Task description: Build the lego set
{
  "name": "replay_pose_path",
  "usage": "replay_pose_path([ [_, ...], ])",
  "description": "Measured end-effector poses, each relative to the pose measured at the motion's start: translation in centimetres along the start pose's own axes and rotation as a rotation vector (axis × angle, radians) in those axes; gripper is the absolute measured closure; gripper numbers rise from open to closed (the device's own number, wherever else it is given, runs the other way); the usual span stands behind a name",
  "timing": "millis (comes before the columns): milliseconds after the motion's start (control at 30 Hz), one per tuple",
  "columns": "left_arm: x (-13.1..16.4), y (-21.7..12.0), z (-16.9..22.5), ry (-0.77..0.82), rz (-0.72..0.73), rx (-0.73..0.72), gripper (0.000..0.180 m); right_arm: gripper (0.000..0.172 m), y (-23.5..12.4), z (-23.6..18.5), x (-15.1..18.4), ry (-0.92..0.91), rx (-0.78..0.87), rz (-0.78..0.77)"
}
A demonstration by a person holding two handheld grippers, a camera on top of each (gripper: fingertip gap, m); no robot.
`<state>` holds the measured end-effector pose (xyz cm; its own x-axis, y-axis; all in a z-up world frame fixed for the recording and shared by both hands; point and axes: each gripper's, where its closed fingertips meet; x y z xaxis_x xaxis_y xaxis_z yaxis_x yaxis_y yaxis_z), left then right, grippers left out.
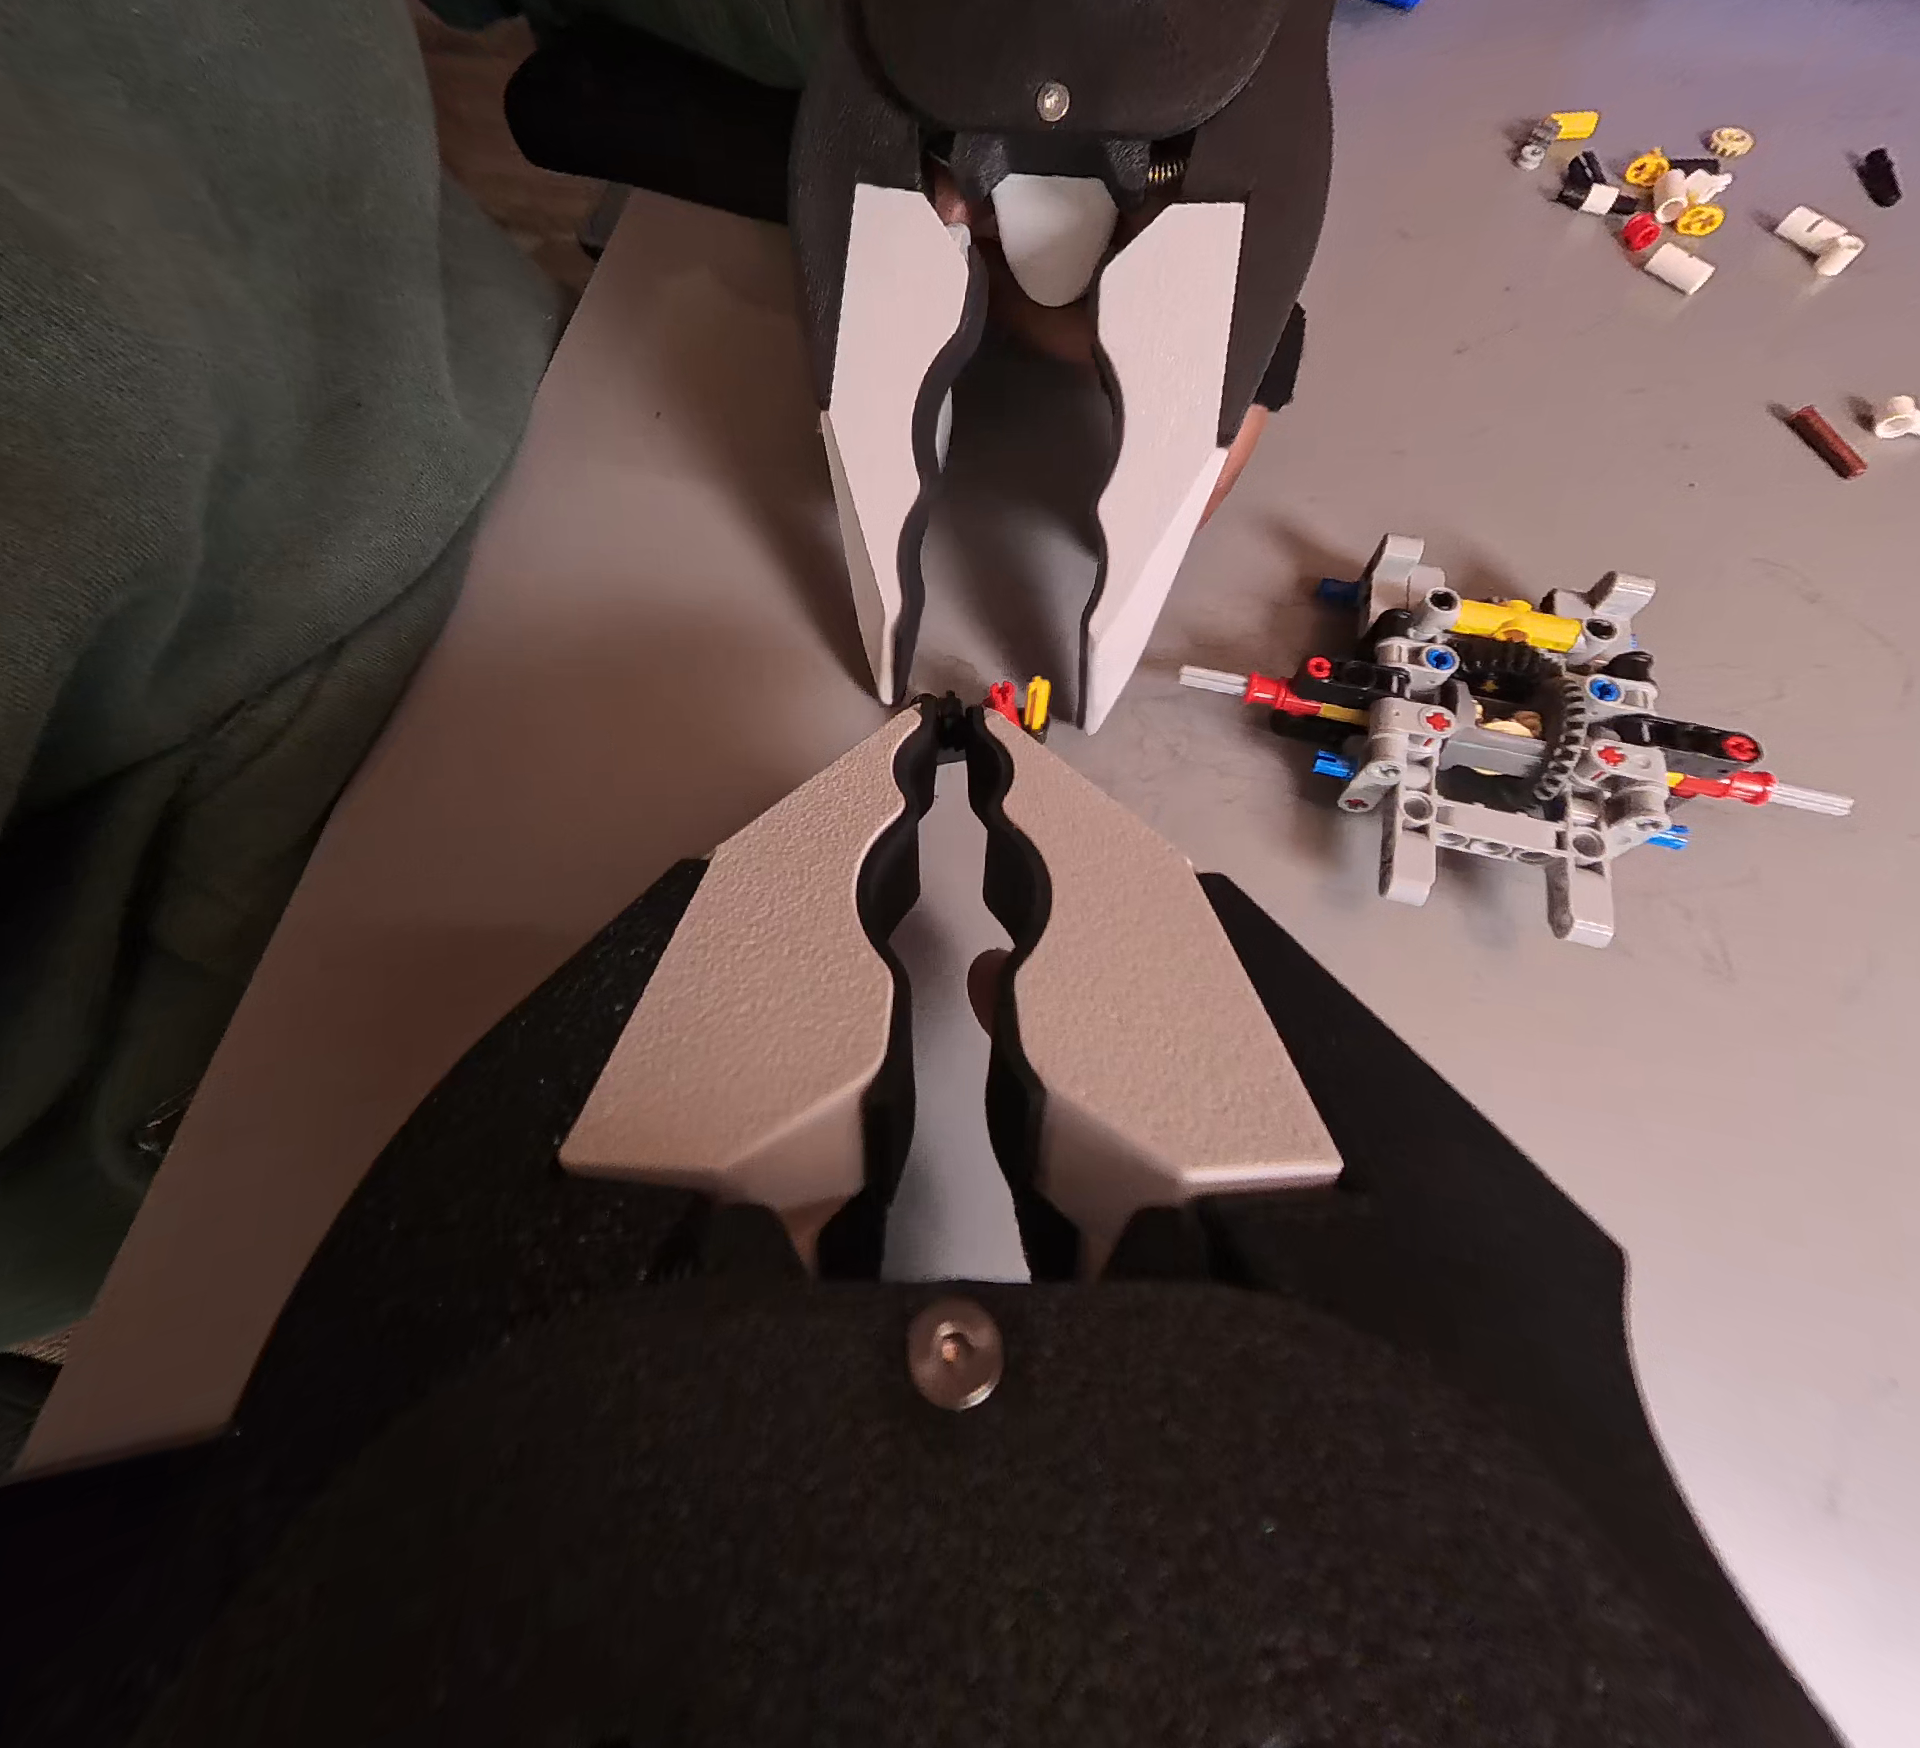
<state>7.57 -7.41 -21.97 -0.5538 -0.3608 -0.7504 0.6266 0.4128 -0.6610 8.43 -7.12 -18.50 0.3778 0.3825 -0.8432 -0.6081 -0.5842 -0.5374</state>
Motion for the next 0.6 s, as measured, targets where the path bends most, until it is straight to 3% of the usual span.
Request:
replay_pose_path([
  [600, -0.4, 0.5, 0.0, 0.002, 0.01, -0.02, 0.148, 0.168, 1.3, 0.1, 1.6, -0.051, 0.056, -0.186],
])
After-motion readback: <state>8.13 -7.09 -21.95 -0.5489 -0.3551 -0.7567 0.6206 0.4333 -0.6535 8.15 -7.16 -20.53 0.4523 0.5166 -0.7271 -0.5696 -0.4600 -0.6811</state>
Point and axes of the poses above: each gripper's, where its closed fingertips meet, y out along the fingers, x out of its underside, z = x × y across the jaws, and after that the axes turned 3 degrees about x, right-handed
